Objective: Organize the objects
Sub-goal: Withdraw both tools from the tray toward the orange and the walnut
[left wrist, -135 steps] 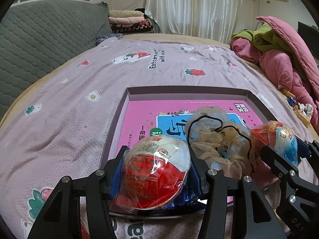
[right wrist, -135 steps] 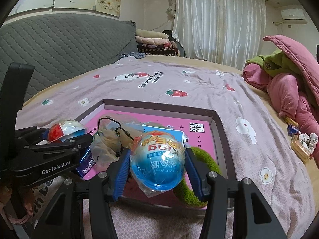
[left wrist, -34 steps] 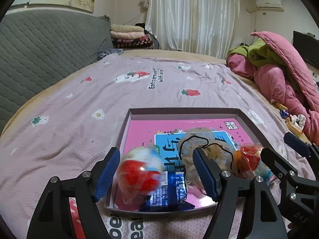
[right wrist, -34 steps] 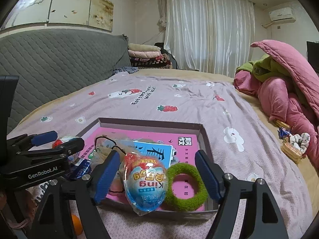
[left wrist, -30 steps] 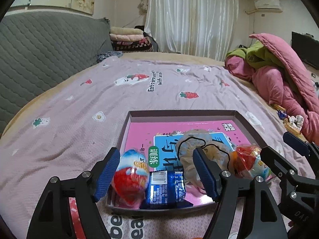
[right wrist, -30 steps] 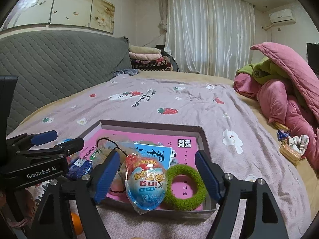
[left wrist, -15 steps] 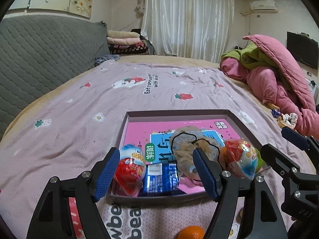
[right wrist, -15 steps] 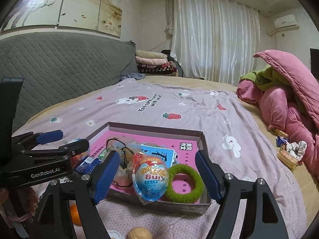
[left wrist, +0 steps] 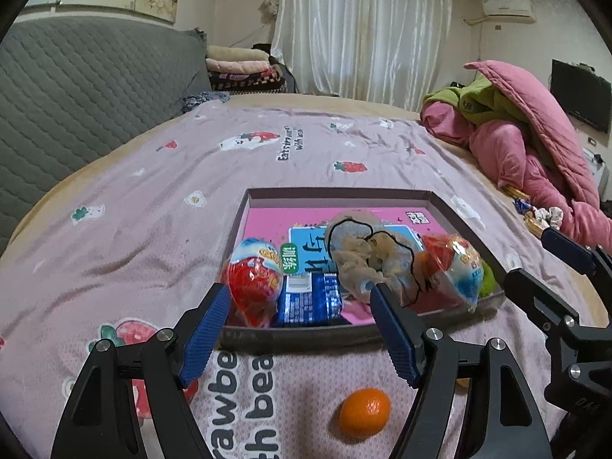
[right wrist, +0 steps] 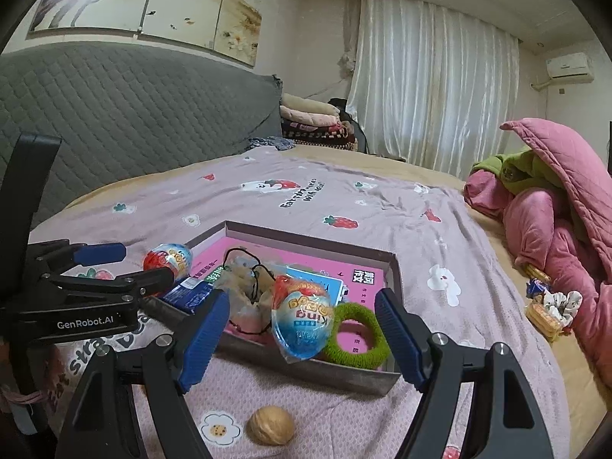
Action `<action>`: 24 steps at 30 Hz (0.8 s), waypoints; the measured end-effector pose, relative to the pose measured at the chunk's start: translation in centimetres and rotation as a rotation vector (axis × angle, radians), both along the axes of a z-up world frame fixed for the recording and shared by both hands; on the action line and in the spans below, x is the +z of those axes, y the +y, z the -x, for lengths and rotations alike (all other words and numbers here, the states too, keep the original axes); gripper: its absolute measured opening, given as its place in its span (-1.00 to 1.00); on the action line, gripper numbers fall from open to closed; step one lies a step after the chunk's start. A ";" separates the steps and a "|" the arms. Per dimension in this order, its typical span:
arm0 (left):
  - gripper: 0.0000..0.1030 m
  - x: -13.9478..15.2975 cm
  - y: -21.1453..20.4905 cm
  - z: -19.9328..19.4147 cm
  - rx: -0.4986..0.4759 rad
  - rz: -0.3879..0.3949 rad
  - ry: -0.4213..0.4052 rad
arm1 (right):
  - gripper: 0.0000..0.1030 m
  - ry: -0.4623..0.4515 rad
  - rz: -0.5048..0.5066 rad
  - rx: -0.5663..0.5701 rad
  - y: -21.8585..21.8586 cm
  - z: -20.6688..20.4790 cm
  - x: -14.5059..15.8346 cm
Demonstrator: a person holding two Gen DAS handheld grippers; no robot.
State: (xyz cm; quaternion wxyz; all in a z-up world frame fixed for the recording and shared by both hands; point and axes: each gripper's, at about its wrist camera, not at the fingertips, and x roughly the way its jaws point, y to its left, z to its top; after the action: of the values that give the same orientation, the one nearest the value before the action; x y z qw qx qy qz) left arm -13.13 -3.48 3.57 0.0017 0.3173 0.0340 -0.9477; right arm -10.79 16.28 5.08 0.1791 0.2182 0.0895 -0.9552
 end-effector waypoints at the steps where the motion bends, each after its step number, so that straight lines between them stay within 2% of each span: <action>1: 0.49 -0.1 0.0 -0.1 -0.003 0.000 -0.003 | 0.51 0.000 0.000 0.002 0.0 -0.1 0.0; 7: 0.49 -0.3 0.6 -0.9 -0.034 0.014 -0.016 | 0.51 -0.045 -0.012 0.031 -0.2 -0.2 -0.7; 24: 0.49 -2.7 2.0 -2.7 -0.104 0.025 -0.093 | 0.51 -0.097 -0.030 0.070 0.3 -1.0 -2.0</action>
State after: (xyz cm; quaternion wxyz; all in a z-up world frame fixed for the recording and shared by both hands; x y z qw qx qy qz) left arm -10.40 -1.52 0.83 -0.0419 0.3623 0.0055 -0.9311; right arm -9.74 16.57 3.09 0.2132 0.2636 0.1027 -0.9352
